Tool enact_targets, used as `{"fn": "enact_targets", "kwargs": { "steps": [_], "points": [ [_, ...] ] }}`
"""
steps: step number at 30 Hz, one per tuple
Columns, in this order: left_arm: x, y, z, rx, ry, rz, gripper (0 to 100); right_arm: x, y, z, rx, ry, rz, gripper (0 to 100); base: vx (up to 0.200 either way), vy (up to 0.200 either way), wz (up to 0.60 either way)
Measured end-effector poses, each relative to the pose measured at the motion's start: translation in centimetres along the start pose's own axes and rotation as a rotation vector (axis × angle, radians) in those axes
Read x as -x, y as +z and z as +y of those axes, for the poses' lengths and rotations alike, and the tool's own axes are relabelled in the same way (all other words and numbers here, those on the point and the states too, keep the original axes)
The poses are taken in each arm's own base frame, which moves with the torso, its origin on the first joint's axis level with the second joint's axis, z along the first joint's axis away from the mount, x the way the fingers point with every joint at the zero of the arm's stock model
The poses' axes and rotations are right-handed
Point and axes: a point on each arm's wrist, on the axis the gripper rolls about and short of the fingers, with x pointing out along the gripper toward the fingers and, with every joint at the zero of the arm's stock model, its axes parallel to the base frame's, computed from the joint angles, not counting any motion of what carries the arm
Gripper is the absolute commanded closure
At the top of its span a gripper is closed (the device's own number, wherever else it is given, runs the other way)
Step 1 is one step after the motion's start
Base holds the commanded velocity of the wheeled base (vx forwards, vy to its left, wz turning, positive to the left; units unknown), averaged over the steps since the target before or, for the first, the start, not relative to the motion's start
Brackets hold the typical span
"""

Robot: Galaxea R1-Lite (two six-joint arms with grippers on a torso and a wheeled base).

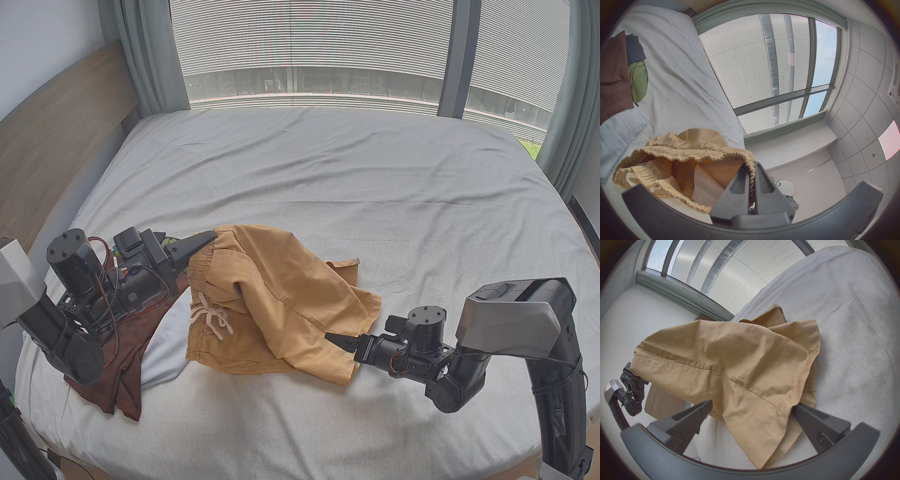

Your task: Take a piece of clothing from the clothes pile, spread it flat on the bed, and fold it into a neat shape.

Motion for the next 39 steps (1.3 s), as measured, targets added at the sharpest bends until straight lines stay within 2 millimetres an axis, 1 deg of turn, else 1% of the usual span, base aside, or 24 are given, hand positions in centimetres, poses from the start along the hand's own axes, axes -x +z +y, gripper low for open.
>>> {"fn": "enact_targets", "kwargs": {
  "steps": [12,13,23,28,34,39],
  "points": [
    [-0.1,-0.2,0.3,0.006,0.009,0.006,100,-0.6,-0.5,-0.1,0.002,0.012,-0.005,0,0.000,0.000,0.00],
    [-0.1,-0.2,0.3,0.006,0.008,0.006,100,-0.7,-0.5,-0.1,0.002,0.007,-0.009,100,0.000,0.000,0.00],
    [-0.1,-0.2,0.5,0.008,0.011,0.004,100,-0.9,-0.4,-0.4,0.008,0.009,-0.043,100,0.000,0.000,0.00],
    [-0.1,-0.2,0.4,0.010,0.010,0.004,100,-0.6,-0.3,-0.8,0.008,0.013,-0.064,100,0.000,0.000,0.00],
    [-0.1,-0.2,0.4,0.010,0.010,0.008,100,1.1,-0.1,-0.8,-0.017,0.025,-0.077,100,0.000,0.000,0.00],
    [0.1,-0.3,0.6,0.013,0.015,0.013,100,3.1,0.9,-0.2,-0.028,0.045,-0.065,100,0.000,0.000,0.00]
  ]
}}
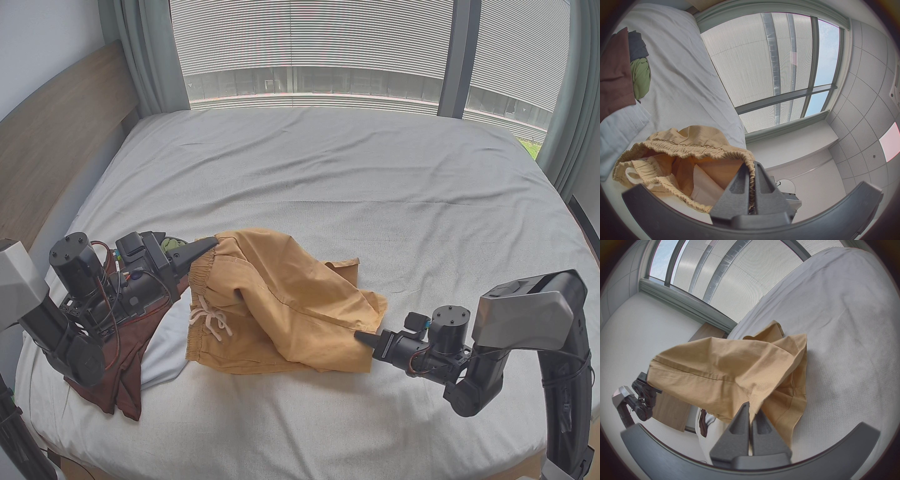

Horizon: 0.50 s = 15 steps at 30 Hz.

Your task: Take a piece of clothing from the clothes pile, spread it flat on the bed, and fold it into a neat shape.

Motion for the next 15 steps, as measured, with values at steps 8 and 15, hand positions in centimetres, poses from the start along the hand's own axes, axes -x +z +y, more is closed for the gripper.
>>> {"fn": "enact_targets", "kwargs": {
  "steps": [8,15],
  "points": [
    [1.1,-0.2,0.7,0.018,0.004,0.071,100,3.3,2.7,1.4,-0.004,0.052,-0.014,100,0.000,0.000,0.00],
    [2.8,-0.1,1.9,-0.003,0.029,0.118,100,6.0,5.6,1.8,-0.011,0.100,-0.051,100,0.000,0.000,0.00]
  ]
}}
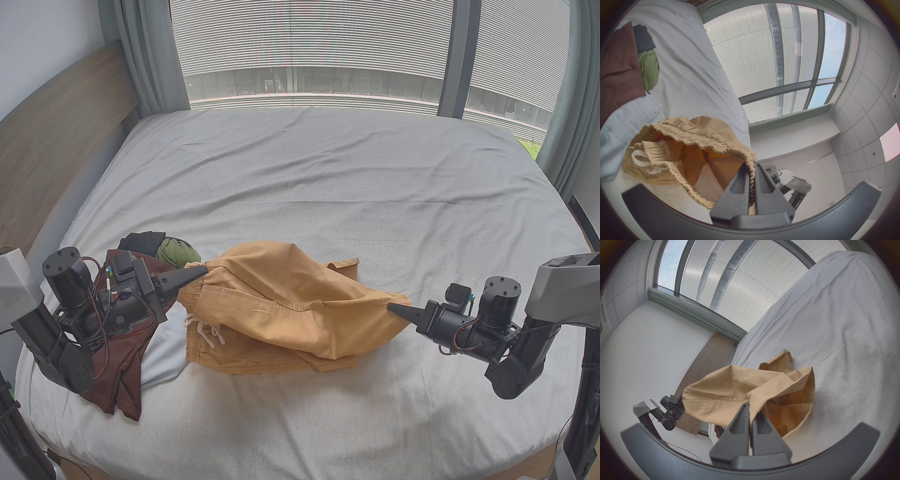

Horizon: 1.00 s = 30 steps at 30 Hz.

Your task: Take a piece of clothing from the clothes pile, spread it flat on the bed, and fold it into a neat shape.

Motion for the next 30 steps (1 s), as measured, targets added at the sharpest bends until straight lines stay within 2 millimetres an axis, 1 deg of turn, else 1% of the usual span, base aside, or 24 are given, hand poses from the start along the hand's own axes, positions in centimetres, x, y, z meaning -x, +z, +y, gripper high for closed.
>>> {"fn": "enact_targets", "kwargs": {
  "steps": [4,8,11,13,20,27,28,30],
  "points": [
    [0.3,-0.2,1.2,-0.087,0.026,0.013,100,1.0,0.9,0.0,-0.001,0.005,-0.013,100,0.000,0.000,0.00],
    [0.3,-0.7,2.7,-0.170,0.058,0.030,100,1.8,1.3,-0.2,-0.006,0.003,-0.012,100,0.000,0.000,0.00],
    [0.2,-1.0,3.9,-0.177,0.079,0.044,100,2.2,1.0,-0.7,-0.018,-0.004,0.005,100,0.000,0.000,0.00],
    [0.2,-1.1,4.3,-0.169,0.087,0.047,100,2.2,0.7,-1.2,-0.028,-0.018,0.016,100,0.000,0.000,0.00],
    [0.0,-1.3,4.7,-0.149,0.092,0.054,100,1.5,-0.9,-3.1,-0.058,-0.055,0.068,100,0.000,0.000,0.00],
    [-0.1,-1.3,4.4,-0.141,0.084,0.055,100,0.9,-1.8,-3.7,-0.069,-0.060,0.098,100,0.000,0.000,0.00],
    [-0.1,-1.3,4.3,-0.140,0.083,0.055,100,0.8,-1.9,-3.7,-0.069,-0.059,0.102,0,0.000,0.000,0.00],
    [0.0,-1.3,4.2,-0.142,0.080,0.053,100,0.6,-2.0,-3.7,-0.068,-0.056,0.105,0,0.000,0.000,0.00]
  ]
}}
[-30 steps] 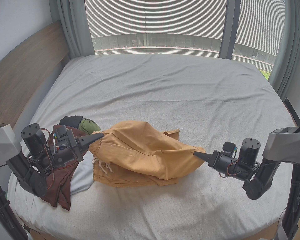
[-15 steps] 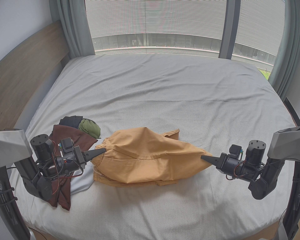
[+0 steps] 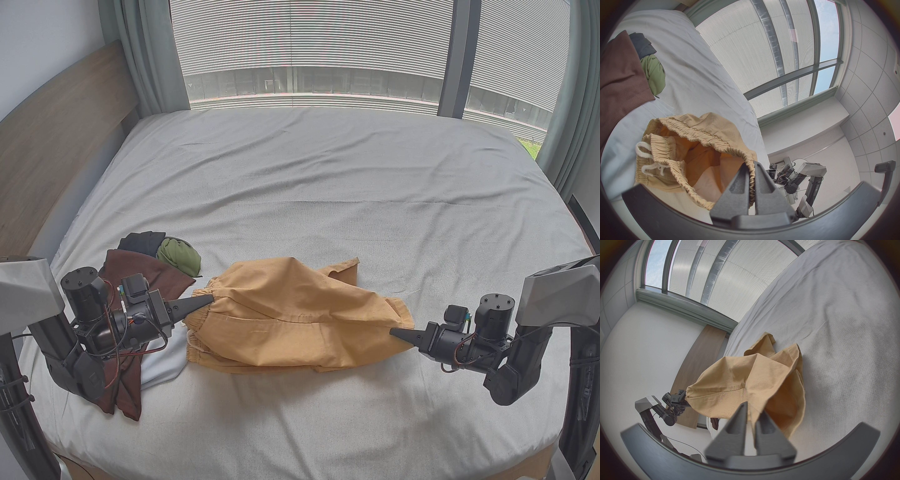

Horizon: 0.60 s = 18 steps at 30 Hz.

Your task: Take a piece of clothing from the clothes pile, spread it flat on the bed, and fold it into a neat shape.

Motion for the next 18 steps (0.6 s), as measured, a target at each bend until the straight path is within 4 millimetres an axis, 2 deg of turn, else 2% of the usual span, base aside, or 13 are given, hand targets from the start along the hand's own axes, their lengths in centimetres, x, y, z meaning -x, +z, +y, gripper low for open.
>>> {"fn": "enact_targets", "kwargs": {
  "steps": [10,18],
  "points": [
    [0.1,0.1,-0.4,-0.007,-0.006,-0.004,100,-1.8,-0.2,0.2,0.023,0.030,0.003,0,0.000,0.000,0.00],
    [0.1,0.1,-0.4,-0.007,-0.007,-0.005,100,-2.4,-0.4,0.3,0.029,0.040,0.008,0,0.000,0.000,0.00]
  ]
}}
